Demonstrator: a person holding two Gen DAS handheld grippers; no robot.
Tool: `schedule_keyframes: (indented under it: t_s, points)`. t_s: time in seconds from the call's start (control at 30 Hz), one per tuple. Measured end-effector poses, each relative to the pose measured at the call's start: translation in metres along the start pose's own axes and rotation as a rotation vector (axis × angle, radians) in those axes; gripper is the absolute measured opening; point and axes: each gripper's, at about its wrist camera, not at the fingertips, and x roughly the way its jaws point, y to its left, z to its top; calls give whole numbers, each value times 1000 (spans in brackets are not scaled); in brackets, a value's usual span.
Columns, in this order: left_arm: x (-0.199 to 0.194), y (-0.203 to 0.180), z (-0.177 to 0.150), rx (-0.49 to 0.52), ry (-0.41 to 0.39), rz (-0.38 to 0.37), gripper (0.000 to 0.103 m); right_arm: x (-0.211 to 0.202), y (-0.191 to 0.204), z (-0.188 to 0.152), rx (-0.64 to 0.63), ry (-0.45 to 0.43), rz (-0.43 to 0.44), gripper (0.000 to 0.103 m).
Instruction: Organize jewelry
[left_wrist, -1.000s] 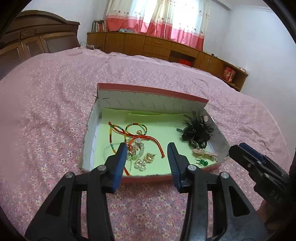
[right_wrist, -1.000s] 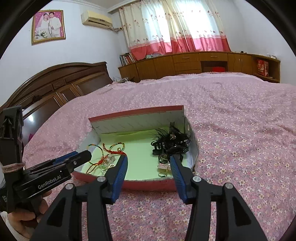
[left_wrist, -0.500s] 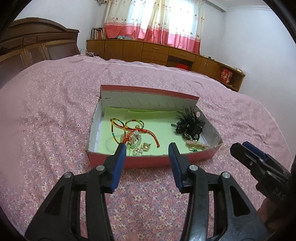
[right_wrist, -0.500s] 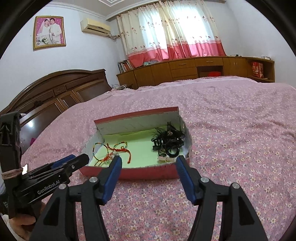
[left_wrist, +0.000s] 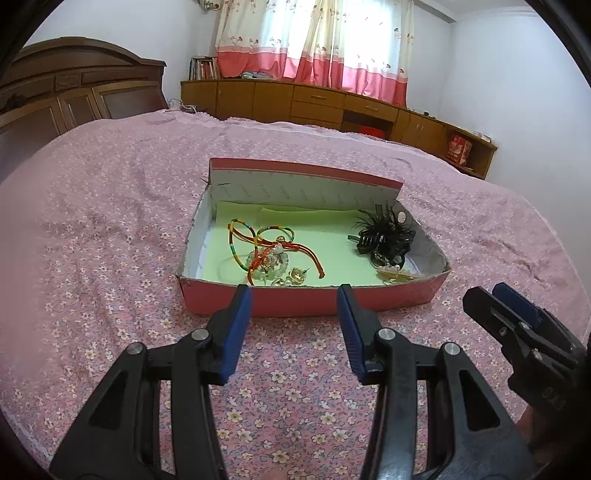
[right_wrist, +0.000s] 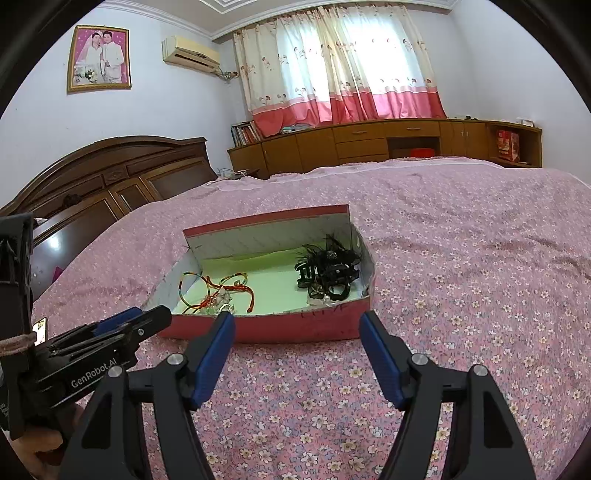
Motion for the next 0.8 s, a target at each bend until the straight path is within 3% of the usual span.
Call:
schedule_keyframes:
  t_s: [0.8]
  points:
    - [0, 1, 1, -7, -9, 12, 40, 1, -1, -4, 0, 10, -9, 72]
